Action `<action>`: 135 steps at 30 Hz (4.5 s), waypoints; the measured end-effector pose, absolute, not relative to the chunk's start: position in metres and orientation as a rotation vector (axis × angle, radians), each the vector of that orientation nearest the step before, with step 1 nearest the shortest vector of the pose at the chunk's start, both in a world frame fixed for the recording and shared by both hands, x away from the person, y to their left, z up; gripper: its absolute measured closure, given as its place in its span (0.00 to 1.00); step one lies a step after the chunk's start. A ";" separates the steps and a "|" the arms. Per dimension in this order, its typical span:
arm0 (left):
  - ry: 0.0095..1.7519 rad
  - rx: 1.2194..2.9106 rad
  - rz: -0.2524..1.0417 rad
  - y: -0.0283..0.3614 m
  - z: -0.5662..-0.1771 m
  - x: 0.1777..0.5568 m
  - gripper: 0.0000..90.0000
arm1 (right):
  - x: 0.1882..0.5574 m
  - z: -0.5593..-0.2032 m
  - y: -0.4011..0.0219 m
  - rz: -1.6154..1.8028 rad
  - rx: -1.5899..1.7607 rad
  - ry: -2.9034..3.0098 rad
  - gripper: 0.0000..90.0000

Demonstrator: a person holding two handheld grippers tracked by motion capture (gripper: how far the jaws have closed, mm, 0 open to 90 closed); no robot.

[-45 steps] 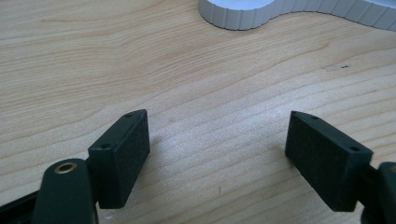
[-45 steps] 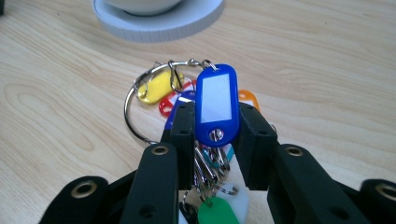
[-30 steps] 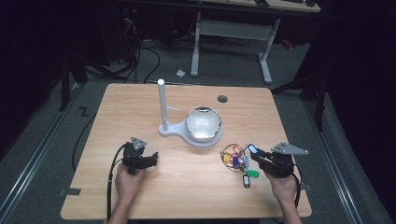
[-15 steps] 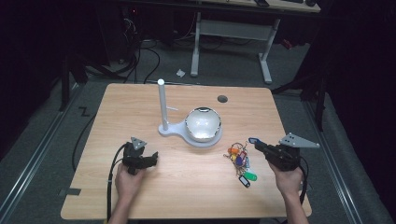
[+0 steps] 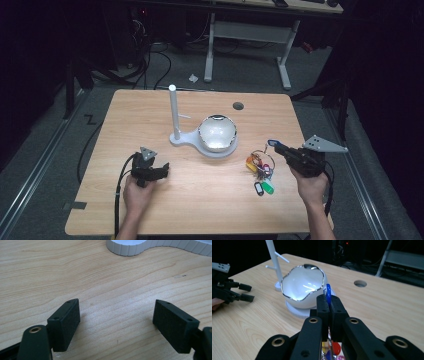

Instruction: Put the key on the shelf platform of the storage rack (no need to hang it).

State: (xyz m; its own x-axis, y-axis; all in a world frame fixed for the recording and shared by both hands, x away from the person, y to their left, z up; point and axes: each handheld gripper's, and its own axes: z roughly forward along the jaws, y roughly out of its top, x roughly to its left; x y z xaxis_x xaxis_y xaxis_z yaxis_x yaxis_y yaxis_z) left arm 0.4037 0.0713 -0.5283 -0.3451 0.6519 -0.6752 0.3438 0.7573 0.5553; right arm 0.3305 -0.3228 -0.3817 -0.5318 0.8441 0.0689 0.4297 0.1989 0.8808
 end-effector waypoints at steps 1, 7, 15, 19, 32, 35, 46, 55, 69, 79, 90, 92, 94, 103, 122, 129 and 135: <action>1.961 0.754 0.390 0.071 -0.528 0.404 0.25 | 0.331 -0.378 -0.322 1.283 1.173 2.046 0.98; 1.962 0.753 0.389 0.071 -0.528 0.404 0.25 | 0.334 -0.359 -0.320 1.296 1.122 2.034 0.98; 1.962 0.753 0.390 0.071 -0.528 0.404 0.25 | 0.340 -0.341 -0.309 1.302 1.062 2.053 0.98; 1.962 0.754 0.390 0.071 -0.528 0.404 0.25 | 0.344 -0.331 -0.303 1.314 1.025 2.054 0.98; 1.964 0.751 0.388 0.071 -0.528 0.404 0.25 | 0.357 -0.300 -0.289 1.381 0.949 2.045 0.98; 1.969 0.747 0.385 0.071 -0.528 0.404 0.25 | 0.365 -0.289 -0.282 1.386 0.922 2.047 0.98; 1.963 0.753 0.388 0.071 -0.528 0.404 0.25 | 0.381 -0.270 -0.264 1.421 0.892 2.033 0.98; 1.969 0.748 0.383 0.071 -0.528 0.403 0.25 | 0.398 -0.257 -0.244 1.452 0.867 2.026 0.98; 1.963 0.757 0.382 0.071 -0.528 0.403 0.25 | 0.419 -0.277 -0.218 1.372 0.880 2.098 0.98; 1.963 0.757 0.382 0.071 -0.528 0.403 0.25 | 0.426 -0.297 -0.213 1.342 0.912 2.140 0.98; 1.963 0.757 0.382 0.071 -0.528 0.403 0.25 | 0.429 -0.315 -0.208 1.323 0.928 2.181 0.98; 1.964 0.756 0.382 0.071 -0.528 0.403 0.25 | 0.430 -0.321 -0.208 1.321 0.937 2.190 0.98; 1.964 0.756 0.382 0.071 -0.528 0.403 0.25 | 0.430 -0.322 -0.208 1.321 0.939 2.193 0.98; 1.959 0.760 0.386 0.072 -0.528 0.403 0.25 | 0.431 -0.336 -0.206 1.300 0.959 2.230 0.98; 1.956 0.765 0.388 0.072 -0.529 0.403 0.25 | 0.434 -0.363 -0.210 1.271 1.003 2.294 0.98; 1.956 0.764 0.388 0.072 -0.528 0.403 0.25 | 0.435 -0.370 -0.208 1.236 1.010 2.328 0.98; 1.957 0.764 0.387 0.072 -0.528 0.403 0.25 | 0.436 -0.374 -0.204 1.218 1.011 2.351 0.98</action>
State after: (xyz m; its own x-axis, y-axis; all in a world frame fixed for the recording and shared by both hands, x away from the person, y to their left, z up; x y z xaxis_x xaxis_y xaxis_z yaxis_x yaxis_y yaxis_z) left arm 0.4027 0.0716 -0.5285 -0.3391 0.6561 -0.6741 0.3501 0.7532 0.5569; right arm 0.4362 -0.2038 -0.3742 -0.7047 0.7078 0.0488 0.4482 0.3908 0.8040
